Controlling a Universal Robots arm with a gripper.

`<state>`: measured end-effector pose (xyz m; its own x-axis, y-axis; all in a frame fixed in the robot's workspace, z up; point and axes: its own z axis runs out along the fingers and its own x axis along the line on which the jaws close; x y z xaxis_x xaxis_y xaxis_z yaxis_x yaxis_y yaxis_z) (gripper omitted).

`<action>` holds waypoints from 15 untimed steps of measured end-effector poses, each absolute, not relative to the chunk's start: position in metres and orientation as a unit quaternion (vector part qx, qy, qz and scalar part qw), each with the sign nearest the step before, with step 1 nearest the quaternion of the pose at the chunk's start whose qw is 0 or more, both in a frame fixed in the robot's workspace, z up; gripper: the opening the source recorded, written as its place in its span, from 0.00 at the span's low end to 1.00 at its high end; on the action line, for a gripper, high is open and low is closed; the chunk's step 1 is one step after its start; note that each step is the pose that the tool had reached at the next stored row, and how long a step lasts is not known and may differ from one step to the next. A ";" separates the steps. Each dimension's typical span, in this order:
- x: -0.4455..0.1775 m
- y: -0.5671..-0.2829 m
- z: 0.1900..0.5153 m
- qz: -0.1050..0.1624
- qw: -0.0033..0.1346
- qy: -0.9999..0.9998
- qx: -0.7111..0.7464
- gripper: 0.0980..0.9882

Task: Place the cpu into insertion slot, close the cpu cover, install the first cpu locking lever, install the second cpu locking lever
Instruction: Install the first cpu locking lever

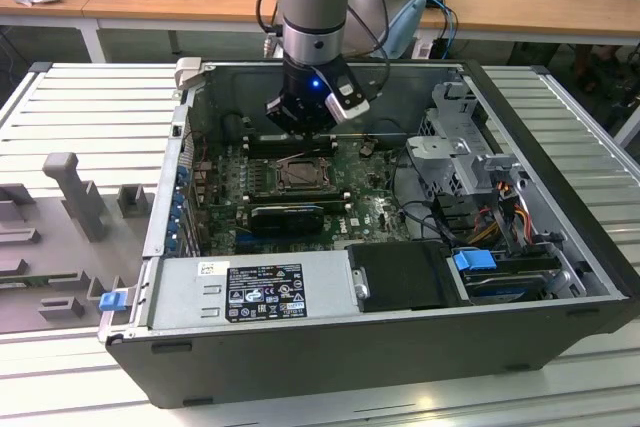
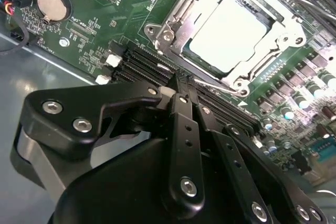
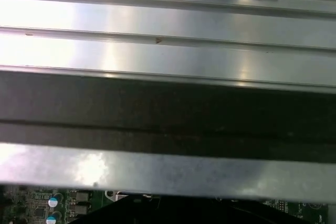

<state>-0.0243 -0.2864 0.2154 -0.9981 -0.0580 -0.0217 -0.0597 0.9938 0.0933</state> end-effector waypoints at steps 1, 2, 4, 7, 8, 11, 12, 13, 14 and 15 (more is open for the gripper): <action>-0.024 -0.286 0.215 0.047 0.009 0.998 -0.029 0.01; -0.023 -0.286 0.215 0.047 0.009 0.998 -0.029 0.01; -0.022 -0.285 0.214 0.047 0.010 0.998 -0.029 0.01; -0.021 -0.285 0.213 0.047 0.010 0.998 -0.029 0.01; -0.021 -0.285 0.212 0.047 0.010 0.998 -0.029 0.01; -0.020 -0.285 0.210 0.047 0.010 0.998 -0.028 0.01; -0.020 -0.285 0.209 0.047 0.010 0.998 -0.028 0.01; -0.019 -0.285 0.209 0.047 0.010 0.998 -0.027 0.01; -0.019 -0.285 0.208 0.046 0.010 0.999 -0.027 0.01; -0.019 -0.285 0.208 0.046 0.010 0.999 -0.027 0.01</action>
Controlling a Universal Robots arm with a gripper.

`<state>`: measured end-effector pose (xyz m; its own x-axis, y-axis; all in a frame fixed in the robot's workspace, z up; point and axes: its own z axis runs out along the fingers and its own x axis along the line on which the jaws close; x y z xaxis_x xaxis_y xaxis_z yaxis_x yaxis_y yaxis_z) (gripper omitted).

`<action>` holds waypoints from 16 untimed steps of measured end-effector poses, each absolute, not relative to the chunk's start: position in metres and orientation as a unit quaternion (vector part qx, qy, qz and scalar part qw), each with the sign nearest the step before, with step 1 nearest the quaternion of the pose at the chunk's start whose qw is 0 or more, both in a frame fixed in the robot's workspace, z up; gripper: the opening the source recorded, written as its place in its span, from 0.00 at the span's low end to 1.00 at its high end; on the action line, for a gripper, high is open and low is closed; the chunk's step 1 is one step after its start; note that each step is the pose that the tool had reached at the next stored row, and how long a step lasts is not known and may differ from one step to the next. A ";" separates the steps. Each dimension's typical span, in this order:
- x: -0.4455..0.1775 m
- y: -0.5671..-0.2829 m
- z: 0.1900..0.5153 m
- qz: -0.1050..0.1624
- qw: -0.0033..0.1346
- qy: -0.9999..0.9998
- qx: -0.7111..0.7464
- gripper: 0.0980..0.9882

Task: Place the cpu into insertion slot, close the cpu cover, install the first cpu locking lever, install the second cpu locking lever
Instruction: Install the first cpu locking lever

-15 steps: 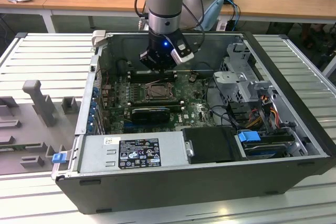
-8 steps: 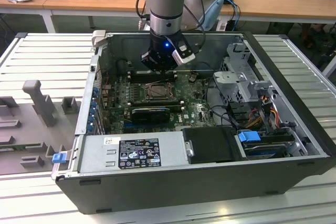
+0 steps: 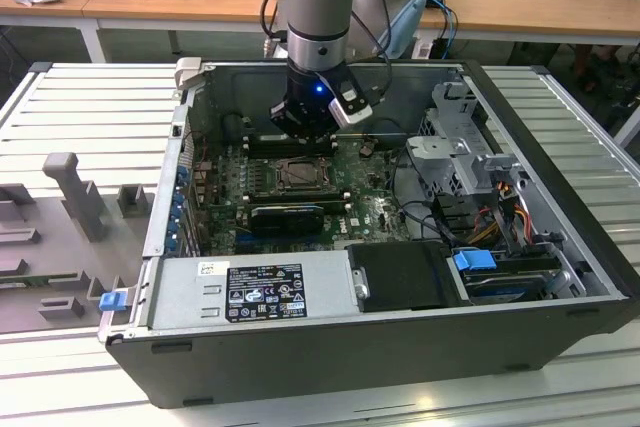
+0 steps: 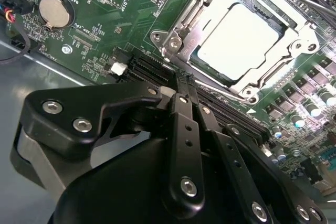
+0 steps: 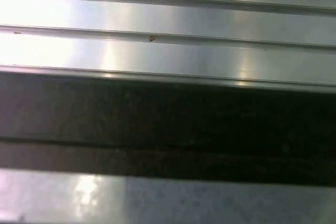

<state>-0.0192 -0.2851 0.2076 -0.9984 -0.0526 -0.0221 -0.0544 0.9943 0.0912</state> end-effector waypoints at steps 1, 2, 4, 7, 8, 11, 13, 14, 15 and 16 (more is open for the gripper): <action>-0.019 -0.285 0.207 0.045 0.010 0.999 -0.027 0.01; -0.019 -0.285 0.207 0.045 0.010 0.999 -0.026 0.01; -0.019 -0.285 0.206 0.043 0.010 0.999 -0.026 0.01; -0.019 -0.285 0.206 0.037 0.010 0.999 -0.026 0.01; -0.019 -0.285 0.206 0.036 0.010 0.999 -0.026 0.01; -0.019 -0.285 0.205 0.034 0.010 0.999 -0.025 0.01; -0.019 -0.285 0.205 0.032 0.009 0.999 -0.025 0.01; -0.019 -0.285 0.205 0.031 0.009 0.999 -0.025 0.01; -0.019 -0.285 0.204 0.030 0.009 0.999 -0.025 0.01; -0.019 -0.285 0.204 0.029 0.009 0.999 -0.025 0.01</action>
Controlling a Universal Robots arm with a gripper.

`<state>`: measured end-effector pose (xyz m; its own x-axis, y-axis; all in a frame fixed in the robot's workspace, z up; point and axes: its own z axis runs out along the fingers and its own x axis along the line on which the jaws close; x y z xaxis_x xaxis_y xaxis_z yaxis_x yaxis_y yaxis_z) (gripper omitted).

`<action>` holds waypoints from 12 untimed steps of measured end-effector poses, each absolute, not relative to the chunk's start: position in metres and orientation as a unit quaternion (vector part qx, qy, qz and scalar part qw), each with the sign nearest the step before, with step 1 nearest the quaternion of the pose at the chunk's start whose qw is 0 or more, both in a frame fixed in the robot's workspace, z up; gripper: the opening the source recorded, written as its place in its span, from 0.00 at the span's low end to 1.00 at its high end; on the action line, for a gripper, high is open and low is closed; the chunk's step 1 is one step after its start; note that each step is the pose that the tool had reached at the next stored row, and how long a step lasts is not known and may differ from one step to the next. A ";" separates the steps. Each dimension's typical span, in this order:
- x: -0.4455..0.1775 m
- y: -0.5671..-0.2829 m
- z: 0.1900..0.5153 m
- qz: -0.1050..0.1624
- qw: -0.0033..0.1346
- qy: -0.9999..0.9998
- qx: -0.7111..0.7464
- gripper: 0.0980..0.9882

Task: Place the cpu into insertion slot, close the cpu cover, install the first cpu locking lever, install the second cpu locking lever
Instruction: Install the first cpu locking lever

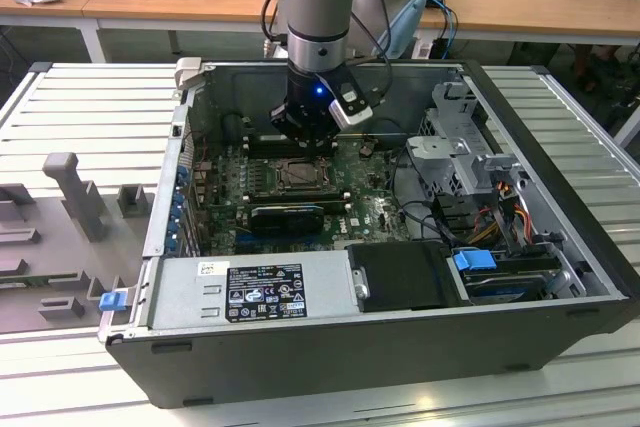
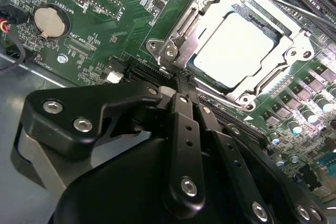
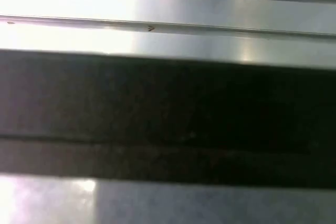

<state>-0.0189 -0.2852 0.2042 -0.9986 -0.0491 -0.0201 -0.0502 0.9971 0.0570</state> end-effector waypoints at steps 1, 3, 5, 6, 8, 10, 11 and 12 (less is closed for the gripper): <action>-0.019 -0.285 0.204 0.027 0.009 0.999 -0.025 0.01; -0.019 -0.285 0.202 0.026 0.009 0.999 -0.024 0.01; -0.019 -0.285 0.201 0.026 0.009 0.999 -0.024 0.01; -0.019 -0.285 0.201 0.026 0.009 0.999 -0.024 0.01; -0.019 -0.285 0.201 0.027 0.009 0.999 -0.024 0.01; -0.018 -0.285 0.204 0.027 0.010 0.999 -0.024 0.01; -0.018 -0.285 0.208 0.027 0.010 0.999 -0.024 0.01; -0.019 -0.285 0.212 0.027 0.009 0.999 -0.024 0.01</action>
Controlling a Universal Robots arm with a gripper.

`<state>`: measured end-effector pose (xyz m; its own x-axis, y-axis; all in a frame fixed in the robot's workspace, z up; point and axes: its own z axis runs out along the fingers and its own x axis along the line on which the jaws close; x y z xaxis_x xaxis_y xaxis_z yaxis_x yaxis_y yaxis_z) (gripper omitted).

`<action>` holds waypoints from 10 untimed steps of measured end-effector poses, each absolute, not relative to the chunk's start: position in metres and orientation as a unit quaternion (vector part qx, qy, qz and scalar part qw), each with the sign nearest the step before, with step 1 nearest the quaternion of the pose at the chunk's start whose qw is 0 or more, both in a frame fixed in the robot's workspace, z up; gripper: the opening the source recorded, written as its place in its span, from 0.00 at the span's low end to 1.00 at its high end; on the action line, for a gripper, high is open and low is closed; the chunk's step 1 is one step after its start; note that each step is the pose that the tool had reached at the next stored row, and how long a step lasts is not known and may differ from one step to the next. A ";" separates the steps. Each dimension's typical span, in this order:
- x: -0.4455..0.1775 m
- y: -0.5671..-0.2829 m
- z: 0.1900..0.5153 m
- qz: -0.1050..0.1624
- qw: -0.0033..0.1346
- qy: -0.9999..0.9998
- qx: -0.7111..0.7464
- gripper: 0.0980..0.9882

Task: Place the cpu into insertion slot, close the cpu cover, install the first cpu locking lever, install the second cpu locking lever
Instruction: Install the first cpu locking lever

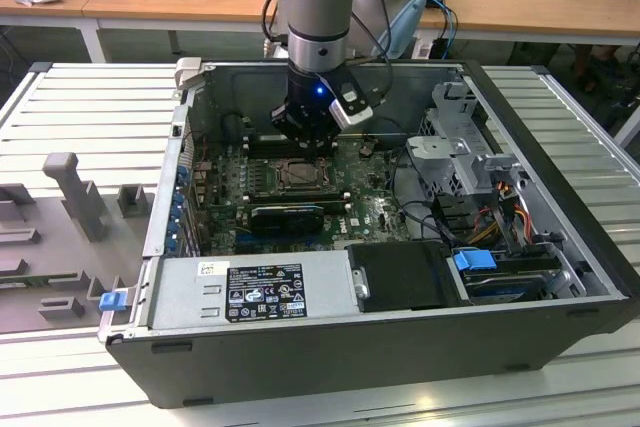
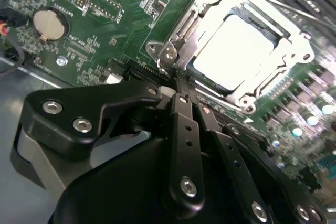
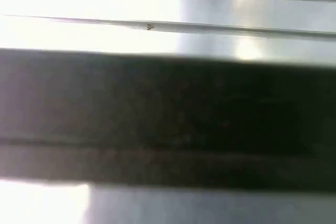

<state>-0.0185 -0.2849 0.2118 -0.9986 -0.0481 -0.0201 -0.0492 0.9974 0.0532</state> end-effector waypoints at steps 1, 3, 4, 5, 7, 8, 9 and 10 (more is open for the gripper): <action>-0.019 -0.285 0.218 0.027 0.009 0.999 -0.024 0.01; -0.019 -0.285 0.220 0.027 0.009 0.999 -0.024 0.01; -0.018 -0.285 0.220 0.026 0.009 0.999 -0.024 0.01; -0.018 -0.285 0.220 0.025 0.009 0.999 -0.024 0.01; -0.018 -0.286 0.220 0.023 0.009 0.999 -0.024 0.01; -0.018 -0.286 0.220 0.023 0.009 0.999 -0.024 0.01; -0.018 -0.286 0.220 0.023 0.009 0.999 -0.024 0.01; -0.018 -0.287 0.220 0.023 0.009 0.999 -0.024 0.01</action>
